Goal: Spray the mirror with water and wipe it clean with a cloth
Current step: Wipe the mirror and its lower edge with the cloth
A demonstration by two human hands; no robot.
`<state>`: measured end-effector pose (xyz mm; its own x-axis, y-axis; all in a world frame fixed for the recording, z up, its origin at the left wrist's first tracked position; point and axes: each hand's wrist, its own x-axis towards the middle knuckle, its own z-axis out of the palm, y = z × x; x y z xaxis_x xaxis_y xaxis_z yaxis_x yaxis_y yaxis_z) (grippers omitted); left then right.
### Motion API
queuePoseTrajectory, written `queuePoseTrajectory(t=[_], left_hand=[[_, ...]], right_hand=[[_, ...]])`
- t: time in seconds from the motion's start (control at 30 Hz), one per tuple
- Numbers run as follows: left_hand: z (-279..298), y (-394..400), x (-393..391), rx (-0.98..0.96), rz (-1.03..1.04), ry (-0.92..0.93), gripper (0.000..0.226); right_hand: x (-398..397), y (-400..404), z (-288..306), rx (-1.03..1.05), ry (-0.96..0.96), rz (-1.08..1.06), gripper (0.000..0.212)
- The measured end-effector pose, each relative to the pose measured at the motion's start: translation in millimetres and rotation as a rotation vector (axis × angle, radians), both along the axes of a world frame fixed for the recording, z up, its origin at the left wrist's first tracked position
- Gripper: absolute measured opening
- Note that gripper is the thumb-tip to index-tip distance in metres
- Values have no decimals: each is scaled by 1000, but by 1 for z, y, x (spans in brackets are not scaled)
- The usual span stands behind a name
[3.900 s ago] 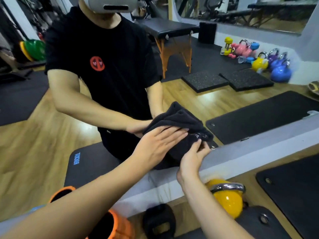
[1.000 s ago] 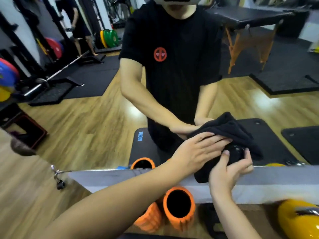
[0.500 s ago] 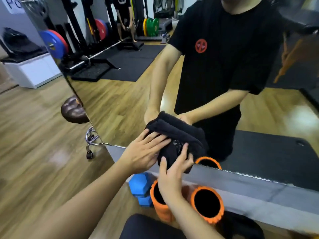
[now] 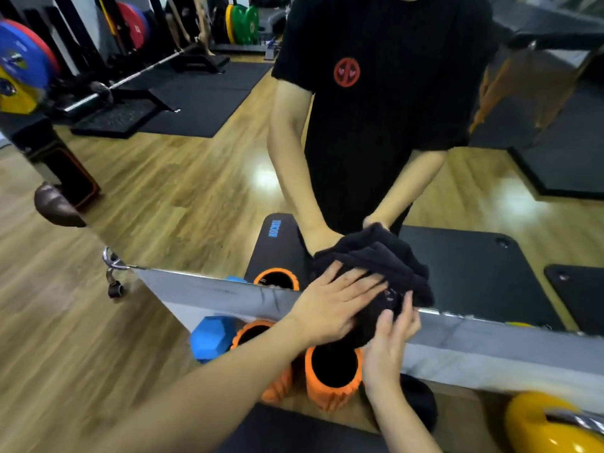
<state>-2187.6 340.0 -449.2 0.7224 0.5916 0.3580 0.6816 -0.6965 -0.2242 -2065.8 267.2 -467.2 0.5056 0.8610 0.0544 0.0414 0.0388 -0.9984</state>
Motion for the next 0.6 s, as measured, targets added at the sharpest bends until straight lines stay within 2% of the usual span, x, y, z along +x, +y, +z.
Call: queuePoseTrajectory(t=[0.07, 0.13, 0.23, 0.3, 0.43, 0.47, 0.5, 0.57, 0.6], left_hand=[[-2, 0, 40, -5, -30, 124, 65], [-5, -2, 77, -25, -55, 312, 66], [-4, -5, 115, -49, -61, 523, 67], [-3, -6, 121, -59, -25, 579, 69], [1, -3, 94, -77, -44, 552, 63], [0, -2, 80, -92, -50, 542, 60], [-1, -1, 62, -101, -50, 530, 59], [-3, 1, 21, -96, -28, 503, 60], [-6, 0, -4, -88, -12, 490, 62]], right_hand=[[34, 5, 0, -51, 123, -131, 83], [72, 12, -8, -45, 309, -259, 70], [110, 14, -10, -35, 612, -248, 81], [116, 13, -7, -25, 693, -216, 81], [85, 19, -11, -66, 725, -223, 113], [70, 20, -9, -95, 734, -207, 109], [53, 22, -7, -123, 744, -176, 96], [12, 25, -7, -145, 779, -151, 58], [-10, 25, -5, -155, 803, -134, 46]])
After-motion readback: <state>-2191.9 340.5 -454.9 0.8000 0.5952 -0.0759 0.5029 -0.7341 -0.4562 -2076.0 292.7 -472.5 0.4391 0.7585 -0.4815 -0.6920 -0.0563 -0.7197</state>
